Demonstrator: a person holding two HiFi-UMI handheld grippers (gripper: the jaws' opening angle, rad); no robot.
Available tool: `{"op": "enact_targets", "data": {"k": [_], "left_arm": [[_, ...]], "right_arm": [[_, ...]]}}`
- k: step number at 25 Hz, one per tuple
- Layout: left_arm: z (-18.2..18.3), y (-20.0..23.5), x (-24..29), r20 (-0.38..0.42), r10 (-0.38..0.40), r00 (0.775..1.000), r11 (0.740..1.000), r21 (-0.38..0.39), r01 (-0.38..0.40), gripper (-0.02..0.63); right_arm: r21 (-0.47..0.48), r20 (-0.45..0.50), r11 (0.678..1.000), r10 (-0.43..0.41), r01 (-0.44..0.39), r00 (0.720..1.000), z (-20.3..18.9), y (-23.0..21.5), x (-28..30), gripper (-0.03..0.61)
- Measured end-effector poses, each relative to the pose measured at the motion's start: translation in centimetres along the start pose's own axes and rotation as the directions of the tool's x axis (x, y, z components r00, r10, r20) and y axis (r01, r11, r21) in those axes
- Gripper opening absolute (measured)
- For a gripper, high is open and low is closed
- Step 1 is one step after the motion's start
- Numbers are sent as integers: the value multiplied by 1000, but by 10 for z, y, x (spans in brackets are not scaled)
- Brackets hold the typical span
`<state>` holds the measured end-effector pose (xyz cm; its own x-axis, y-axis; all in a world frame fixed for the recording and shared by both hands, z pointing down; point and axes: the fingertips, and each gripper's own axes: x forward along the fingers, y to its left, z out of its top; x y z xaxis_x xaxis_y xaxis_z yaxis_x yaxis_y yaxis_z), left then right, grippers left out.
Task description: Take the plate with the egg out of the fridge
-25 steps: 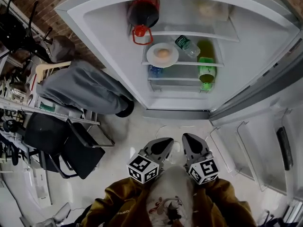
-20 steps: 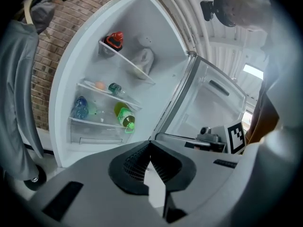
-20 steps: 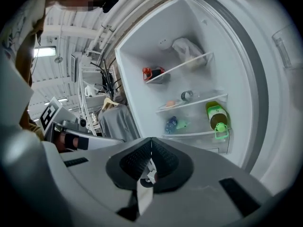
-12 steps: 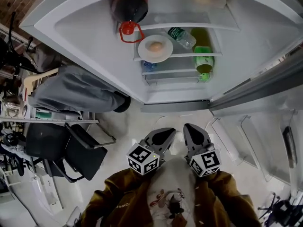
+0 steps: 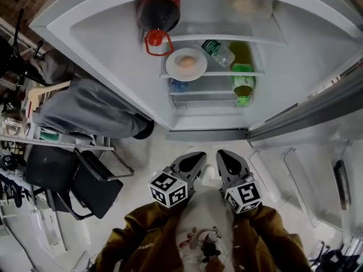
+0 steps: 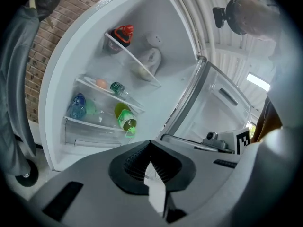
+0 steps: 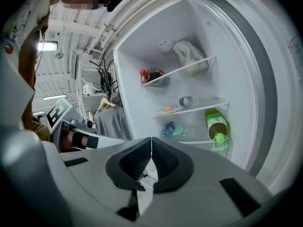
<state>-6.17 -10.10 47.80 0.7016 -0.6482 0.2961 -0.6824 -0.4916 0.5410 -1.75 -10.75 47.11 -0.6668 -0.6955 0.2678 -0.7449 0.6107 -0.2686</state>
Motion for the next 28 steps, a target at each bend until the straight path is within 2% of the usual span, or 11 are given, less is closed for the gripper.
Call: {"op": "enact_targets", "data": {"k": [4,7,10,13,17,19,24,28], "left_arm": [[3,4,4,26,1,1000,998,-68,1,8],[7,1,10,41,-42,998,997,-60,45,9],[8,2,14,46,-37,998,997,-63,40,9],[17,10,15,89,-29,996,992,-122,40,9],[28,21,16,160,-44,986,959,-268,86,30],[34,25,17,175,-36,984,952,-293,87,88],[45,35,16,231,-2,973,922,-375,91,100],[53,49,22,272,36,962,892,-443,92,141]], "right_arm": [[2,7,1000,17,-17,1000,3,-2,-1,6],[3,23,999,42,-42,999,7,-2,1,6],[8,30,999,41,-42,999,8,-5,-1,6],[-1,37,998,57,-57,998,10,-7,-1,6],[20,40,997,69,-70,997,9,-9,-3,6],[20,42,997,69,-70,997,10,-11,-4,6],[15,39,996,83,-84,996,10,-9,-5,6],[9,43,996,87,-88,995,11,-9,-6,6]]}}
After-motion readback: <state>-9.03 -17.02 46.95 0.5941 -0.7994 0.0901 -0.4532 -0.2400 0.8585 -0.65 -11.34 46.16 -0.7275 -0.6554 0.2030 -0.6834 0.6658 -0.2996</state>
